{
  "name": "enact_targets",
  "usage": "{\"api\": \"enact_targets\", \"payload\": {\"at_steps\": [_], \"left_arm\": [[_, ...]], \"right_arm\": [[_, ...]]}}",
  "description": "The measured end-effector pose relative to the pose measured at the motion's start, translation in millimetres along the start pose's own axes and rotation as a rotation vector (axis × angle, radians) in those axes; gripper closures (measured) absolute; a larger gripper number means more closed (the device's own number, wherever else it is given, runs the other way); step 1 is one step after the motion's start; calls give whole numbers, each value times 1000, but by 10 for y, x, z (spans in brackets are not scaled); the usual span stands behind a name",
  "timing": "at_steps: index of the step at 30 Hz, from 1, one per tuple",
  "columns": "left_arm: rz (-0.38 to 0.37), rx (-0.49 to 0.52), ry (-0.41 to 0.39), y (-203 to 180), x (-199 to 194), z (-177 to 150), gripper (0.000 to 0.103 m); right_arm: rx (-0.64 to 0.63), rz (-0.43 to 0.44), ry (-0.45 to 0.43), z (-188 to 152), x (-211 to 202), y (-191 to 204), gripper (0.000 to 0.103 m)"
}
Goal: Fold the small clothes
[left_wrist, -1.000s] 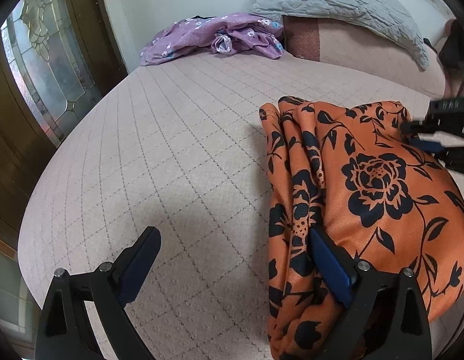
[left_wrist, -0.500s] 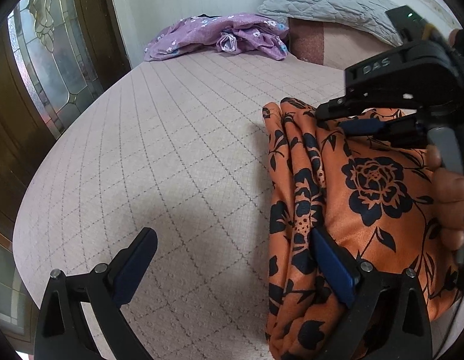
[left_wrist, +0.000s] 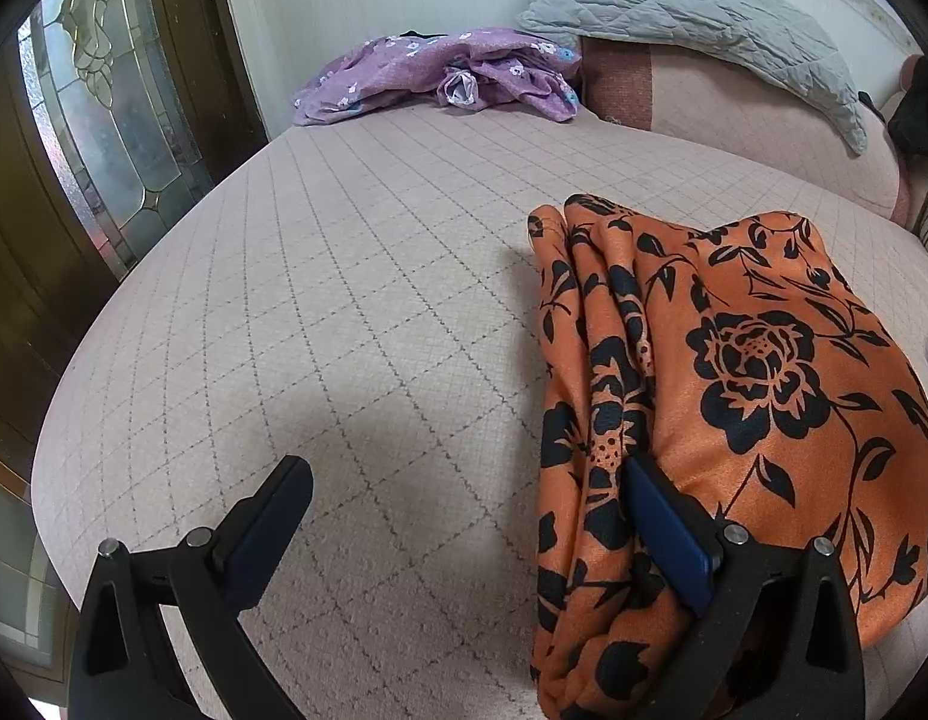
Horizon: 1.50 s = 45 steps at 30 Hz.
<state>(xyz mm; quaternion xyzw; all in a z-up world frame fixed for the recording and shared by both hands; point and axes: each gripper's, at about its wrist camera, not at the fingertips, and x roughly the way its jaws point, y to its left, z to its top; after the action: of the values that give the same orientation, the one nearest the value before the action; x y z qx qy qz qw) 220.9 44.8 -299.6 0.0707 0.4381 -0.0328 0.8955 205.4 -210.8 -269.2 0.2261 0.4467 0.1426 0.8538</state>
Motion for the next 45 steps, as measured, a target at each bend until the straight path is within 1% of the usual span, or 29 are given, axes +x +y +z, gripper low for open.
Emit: {"api": "enact_targets", "payload": {"at_steps": [3,6,8,9,12,14,17,19,20,21,23,24,25,26,29,30,32,33,34,35,36,37,39,45], "left_arm": [[7,2,-5,-12,-10,-11,1],[14,11,-5,-37,-8,-17,0],[17,14,-5,-42,-7,-14,0],[16,13,-5,-37,-7,-12,0],[4,18,-3,-24,-27,21,0],[-9,20,-29,21,-110,65,0],[-46,-32,-124,159,-322,82,0],[-69,-42,-151,198,-384,70,0],[-64,-29,-136,179,-359,58,0],[-52,0,-98,123,-291,36,0],[-25,60,0,10,-105,-25,0],[-21,66,26,-13,-42,-50,0],[-38,34,21,21,-56,-26,0],[-46,27,19,40,-74,0,0],[-28,23,-22,44,-147,46,0],[-13,33,-55,25,-203,60,0],[11,52,-110,-16,-301,70,0],[17,56,-125,-39,-334,68,0],[28,56,-146,-53,-366,76,0],[34,54,-156,-65,-391,86,0],[39,50,-164,-65,-404,100,0],[39,44,-170,-65,-421,116,0],[35,32,-176,-54,-443,131,0],[25,18,-178,-55,-452,162,0]], "right_arm": [[-8,-17,24,-265,-158,-115,66],[-35,-53,109,-514,-29,-243,66],[-42,-30,86,-575,-11,-305,66],[-33,-23,88,-568,-13,-318,66],[-16,-19,129,-489,-33,-327,67],[-14,-18,140,-441,-106,-319,67],[-13,-16,96,-435,-327,-319,67],[-7,-5,76,-473,-438,-350,66],[-7,-6,78,-504,-443,-352,66],[-5,-14,93,-536,-413,-379,66],[20,-44,154,-629,-223,-478,65],[23,-42,149,-666,-162,-513,65],[9,-32,131,-685,-149,-524,65],[1,-32,129,-680,-157,-520,65],[12,-10,141,-620,-197,-542,66],[27,7,137,-594,-229,-575,66],[60,35,115,-565,-280,-619,65],[71,54,93,-534,-334,-633,65],[74,59,74,-505,-372,-630,54],[79,59,52,-486,-410,-636,28],[90,52,19,-462,-457,-648,22],[102,51,-26,-444,-515,-663,21],[109,64,-54,-404,-561,-676,21],[159,61,-37,-353,-468,-762,21]]}}
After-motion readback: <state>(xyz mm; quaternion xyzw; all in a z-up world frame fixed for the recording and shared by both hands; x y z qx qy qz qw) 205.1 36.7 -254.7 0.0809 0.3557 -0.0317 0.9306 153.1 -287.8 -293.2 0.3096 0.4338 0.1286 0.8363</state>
